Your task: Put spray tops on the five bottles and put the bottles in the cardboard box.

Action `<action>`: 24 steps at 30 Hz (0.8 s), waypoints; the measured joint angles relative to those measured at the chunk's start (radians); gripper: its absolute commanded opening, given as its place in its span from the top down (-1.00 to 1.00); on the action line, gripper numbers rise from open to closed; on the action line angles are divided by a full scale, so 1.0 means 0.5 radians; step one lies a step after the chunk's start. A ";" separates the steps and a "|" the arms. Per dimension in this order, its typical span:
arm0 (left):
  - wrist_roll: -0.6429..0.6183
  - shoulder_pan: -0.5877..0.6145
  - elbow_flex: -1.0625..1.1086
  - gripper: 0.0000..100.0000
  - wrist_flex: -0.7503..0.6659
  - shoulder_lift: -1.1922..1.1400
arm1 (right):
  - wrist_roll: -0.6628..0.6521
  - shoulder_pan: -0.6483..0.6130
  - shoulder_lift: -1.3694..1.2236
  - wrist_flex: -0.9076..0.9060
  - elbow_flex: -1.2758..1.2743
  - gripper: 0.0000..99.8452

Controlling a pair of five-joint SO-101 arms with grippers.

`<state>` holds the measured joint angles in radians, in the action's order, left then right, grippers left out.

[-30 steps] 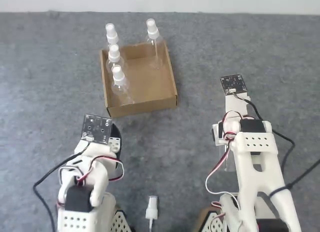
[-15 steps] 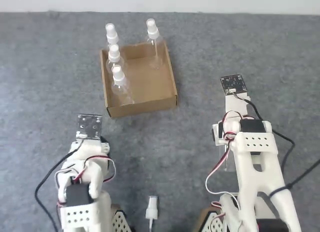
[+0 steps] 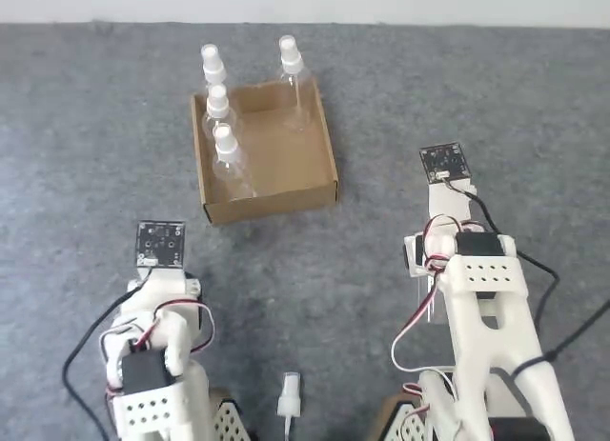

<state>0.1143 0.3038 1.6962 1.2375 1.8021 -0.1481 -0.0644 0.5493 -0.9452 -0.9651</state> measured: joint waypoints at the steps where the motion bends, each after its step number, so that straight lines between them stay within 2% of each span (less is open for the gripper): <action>1: 0.000 0.000 0.000 0.92 0.000 0.000 | 0.000 0.000 0.000 0.000 0.000 0.88; 24: 0.000 0.006 -0.003 0.92 0.040 0.006 | 0.000 0.000 0.000 0.000 0.000 0.87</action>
<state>0.1143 0.3069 1.6947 1.2574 1.8052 -0.1481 -0.0644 0.5493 -0.9452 -0.9651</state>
